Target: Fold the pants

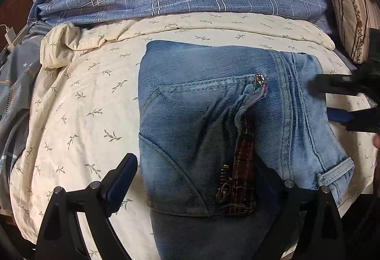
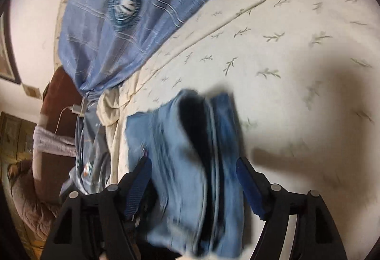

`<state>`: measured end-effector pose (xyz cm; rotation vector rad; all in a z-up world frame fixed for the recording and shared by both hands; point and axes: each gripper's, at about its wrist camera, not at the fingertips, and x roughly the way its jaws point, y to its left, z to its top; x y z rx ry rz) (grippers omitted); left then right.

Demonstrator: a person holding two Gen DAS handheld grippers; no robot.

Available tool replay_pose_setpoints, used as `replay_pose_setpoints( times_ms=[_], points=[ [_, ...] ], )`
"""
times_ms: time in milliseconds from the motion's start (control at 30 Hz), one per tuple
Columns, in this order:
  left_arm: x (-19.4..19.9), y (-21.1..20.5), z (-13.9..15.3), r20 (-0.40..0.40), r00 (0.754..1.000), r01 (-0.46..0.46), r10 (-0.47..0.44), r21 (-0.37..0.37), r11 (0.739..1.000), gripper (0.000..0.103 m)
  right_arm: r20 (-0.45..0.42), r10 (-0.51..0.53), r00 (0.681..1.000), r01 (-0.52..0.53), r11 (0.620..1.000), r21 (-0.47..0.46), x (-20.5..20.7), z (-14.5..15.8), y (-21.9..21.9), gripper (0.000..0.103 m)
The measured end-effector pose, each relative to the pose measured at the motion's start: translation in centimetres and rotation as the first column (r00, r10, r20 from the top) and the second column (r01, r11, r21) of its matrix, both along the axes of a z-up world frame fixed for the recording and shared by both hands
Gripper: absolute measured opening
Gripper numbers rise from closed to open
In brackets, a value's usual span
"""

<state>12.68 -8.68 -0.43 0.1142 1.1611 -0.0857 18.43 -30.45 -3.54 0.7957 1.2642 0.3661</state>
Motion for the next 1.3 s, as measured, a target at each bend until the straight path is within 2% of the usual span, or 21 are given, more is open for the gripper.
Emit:
replay_pose_setpoints(
  times_ms=[33, 133, 167, 200, 267, 300, 333, 367, 400, 433, 533, 667, 700, 767, 867, 933, 1000, 1033, 1100, 1200, 1300],
  points=[
    [0.0, 0.0, 0.0, 0.000, 1.000, -0.001, 0.001, -0.002, 1.000, 0.094, -0.008, 0.014, 1.000, -0.014, 1.000, 0.006, 0.3, -0.6, 0.3, 0.077],
    [0.0, 0.2, -0.1, 0.005, 1.000, -0.006, 0.006, 0.000, 1.000, 0.098, 0.024, 0.039, 0.999, -0.039, 0.999, -0.023, 0.0, 0.4, 0.9, 0.032],
    [0.1, 0.1, -0.2, 0.009, 1.000, -0.008, 0.008, 0.007, 1.000, 0.099, 0.052, 0.034, 0.998, -0.032, 0.998, -0.047, -0.4, 1.4, 1.0, 0.027],
    [0.1, 0.1, -0.3, 0.008, 1.000, -0.008, 0.008, 0.007, 1.000, 0.100, 0.065, 0.023, 0.998, -0.019, 0.998, -0.061, -0.6, 1.7, 1.0, 0.026],
    [0.2, 0.1, -0.4, 0.003, 1.000, -0.009, 0.009, 0.000, 1.000, 0.100, 0.010, 0.002, 1.000, -0.001, 0.994, -0.113, -0.2, -0.3, 0.5, 0.026],
    [0.1, 0.1, -0.3, 0.009, 1.000, -0.010, 0.010, 0.005, 1.000, 0.100, -0.039, -0.031, 0.999, 0.028, 0.998, -0.062, -0.2, -2.2, -0.3, 0.031],
    [0.0, 0.1, -0.1, 0.015, 1.000, -0.008, 0.008, 0.006, 1.000, 0.100, -0.041, -0.063, 0.997, 0.062, 0.998, -0.006, -0.3, -2.5, -0.8, 0.034],
    [0.0, 0.3, 0.0, 0.022, 1.000, -0.007, 0.007, -0.005, 1.000, 0.100, -0.033, -0.077, 0.996, 0.078, 0.996, 0.035, -0.7, -2.1, -1.2, 0.049],
    [0.0, 0.5, 0.1, 0.026, 1.000, -0.013, 0.014, -0.024, 1.000, 0.100, -0.021, -0.069, 0.997, 0.070, 0.996, 0.048, -1.2, -1.5, -1.3, 0.062],
    [0.0, 0.8, 0.3, 0.023, 0.999, -0.021, 0.022, -0.044, 0.999, 0.099, -0.004, -0.053, 0.999, 0.053, 0.997, 0.048, -1.6, -0.8, -1.1, 0.080],
    [-0.9, 2.9, 2.1, 0.058, 0.995, -0.070, 0.083, -0.190, 0.979, 0.099, 0.063, -0.041, 0.997, 0.041, 0.999, -0.005, -3.3, 1.4, -1.4, 0.080],
    [-2.6, 6.9, 3.8, 0.102, 0.974, -0.166, 0.204, -0.297, 0.940, 0.099, 0.074, -0.002, 0.997, 0.003, 1.000, -0.012, -5.7, 2.2, -1.4, 0.080],
    [-2.7, 8.1, 3.3, 0.069, 0.969, -0.203, 0.238, -0.331, 0.922, 0.099, 0.070, 0.009, 0.998, -0.009, 1.000, -0.011, -6.2, 2.1, -1.3, 0.080],
    [-2.5, 9.7, 1.3, -0.051, 0.963, -0.260, 0.263, -0.411, 0.874, 0.098, 0.041, 0.031, 0.999, -0.032, 0.999, 0.008, -7.1, 0.9, -1.4, 0.080],
    [-2.5, 10.5, -1.5, -0.185, 0.953, -0.302, 0.240, -0.524, 0.796, 0.098, 0.004, 0.009, 1.000, -0.009, 0.994, 0.106, -7.7, -1.3, -1.2, 0.080],
    [-2.7, 10.3, -1.9, -0.193, 0.953, -0.303, 0.235, -0.545, 0.782, 0.098, -0.006, 0.001, 1.000, 0.000, 0.988, 0.152, -7.8, -1.8, -0.7, 0.080],
    [-2.8, 9.9, -1.6, -0.191, 0.958, -0.286, 0.214, -0.570, 0.770, 0.098, 0.000, 0.006, 1.000, -0.006, 0.989, 0.149, -8.0, -1.7, -0.6, 0.080],
    [-2.7, 9.8, -1.4, -0.196, 0.960, -0.279, 0.200, -0.607, 0.745, 0.098, -0.002, 0.000, 1.000, 0.000, 0.988, 0.156, -8.1, -1.6, -0.6, 0.080],
    [-2.6, 9.6, -0.7, -0.186, 0.962, -0.274, 0.202, -0.642, 0.716, 0.098, -0.005, -0.018, 1.000, 0.019, 0.983, 0.180, -7.8, -1.4, -0.5, 0.080],
    [-1.7, 9.4, -0.3, -0.151, 0.965, -0.260, 0.215, -0.661, 0.703, 0.098, 0.007, -0.032, 0.999, 0.030, 0.985, 0.168, -7.7, -1.1, -1.0, 0.081],
    [-0.8, 8.5, -2.2, -0.195, 0.961, -0.277, 0.198, -0.656, 0.702, 0.098, 0.029, -0.058, 0.998, 0.054, 0.988, 0.141, -7.0, -0.7, -1.1, 0.081]
  ],
)
